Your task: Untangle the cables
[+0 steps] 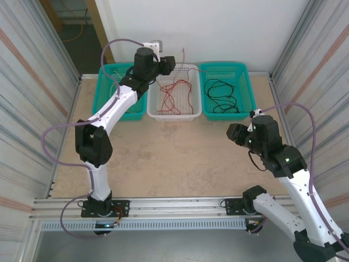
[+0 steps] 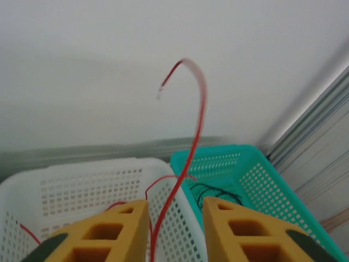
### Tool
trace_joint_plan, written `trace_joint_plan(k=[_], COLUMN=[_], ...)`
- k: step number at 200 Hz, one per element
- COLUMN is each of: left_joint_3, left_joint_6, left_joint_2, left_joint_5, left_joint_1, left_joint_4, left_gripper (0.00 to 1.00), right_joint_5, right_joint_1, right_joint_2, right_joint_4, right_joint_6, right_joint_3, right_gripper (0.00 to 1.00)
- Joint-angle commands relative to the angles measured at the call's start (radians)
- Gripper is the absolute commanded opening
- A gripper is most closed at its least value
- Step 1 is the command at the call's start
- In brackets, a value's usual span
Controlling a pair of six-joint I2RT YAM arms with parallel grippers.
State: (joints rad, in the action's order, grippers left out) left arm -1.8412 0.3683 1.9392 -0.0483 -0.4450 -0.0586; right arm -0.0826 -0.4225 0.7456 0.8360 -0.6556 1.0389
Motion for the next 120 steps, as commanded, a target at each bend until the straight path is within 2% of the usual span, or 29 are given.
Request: trace_joint_plan(k=[1, 29, 50, 67, 70, 73, 75, 88, 94, 110, 120], left_joint_3=[0.059, 0.11, 0.211, 0.37, 0.4, 0.429, 0.45, 0.581, 0.656, 0.843, 0.948], left_joint_6=[0.031, -0.014, -0.084, -0.154, -0.167, -0.183, -0.194, -0.281, -0.34, -0.482, -0.556], left_joint_2=[-0.091, -0.206, -0.365, -0.527, -0.551, -0.584, -0.599, -0.718, -0.762, -0.832, -0.854], left_joint_5=[0.027, 0.047, 0.107, 0.202, 0.222, 0.249, 0.268, 0.393, 0.446, 0.649, 0.718], left_joint_1=[0.005, 0.006, 0.006, 0.006, 0.006, 0.006, 0.006, 0.008, 0.009, 0.017, 0.047], left_joint_4=[0.043, -0.012, -0.072, -0.071, -0.069, -0.069, -0.068, -0.051, -0.025, 0.07, 0.103], left_gripper=[0.65, 0.72, 0.77, 0.84, 0.85, 0.86, 0.87, 0.97, 0.99, 0.99, 0.99], right_joint_5=[-0.015, -0.042, -0.077, -0.16, -0.182, -0.21, -0.227, -0.363, -0.431, -0.466, -0.514], right_joint_1=[0.016, 0.017, 0.017, 0.017, 0.018, 0.017, 0.017, 0.018, 0.021, 0.038, 0.046], right_joint_2=[0.004, -0.007, -0.051, -0.111, -0.122, -0.133, -0.143, -0.206, -0.238, -0.324, -0.328], right_joint_4=[-0.006, -0.054, -0.123, -0.215, -0.23, -0.24, -0.242, -0.269, -0.315, -0.532, -0.632], right_joint_6=[0.043, 0.062, 0.096, 0.08, 0.077, 0.065, 0.053, -0.037, -0.034, 0.132, 0.215], right_joint_3=[0.045, 0.058, 0.038, -0.034, -0.054, -0.074, -0.087, -0.196, -0.246, -0.414, -0.492], right_gripper=[0.48, 0.51, 0.56, 0.72, 0.79, 0.95, 0.99, 0.99, 0.99, 0.99, 0.99])
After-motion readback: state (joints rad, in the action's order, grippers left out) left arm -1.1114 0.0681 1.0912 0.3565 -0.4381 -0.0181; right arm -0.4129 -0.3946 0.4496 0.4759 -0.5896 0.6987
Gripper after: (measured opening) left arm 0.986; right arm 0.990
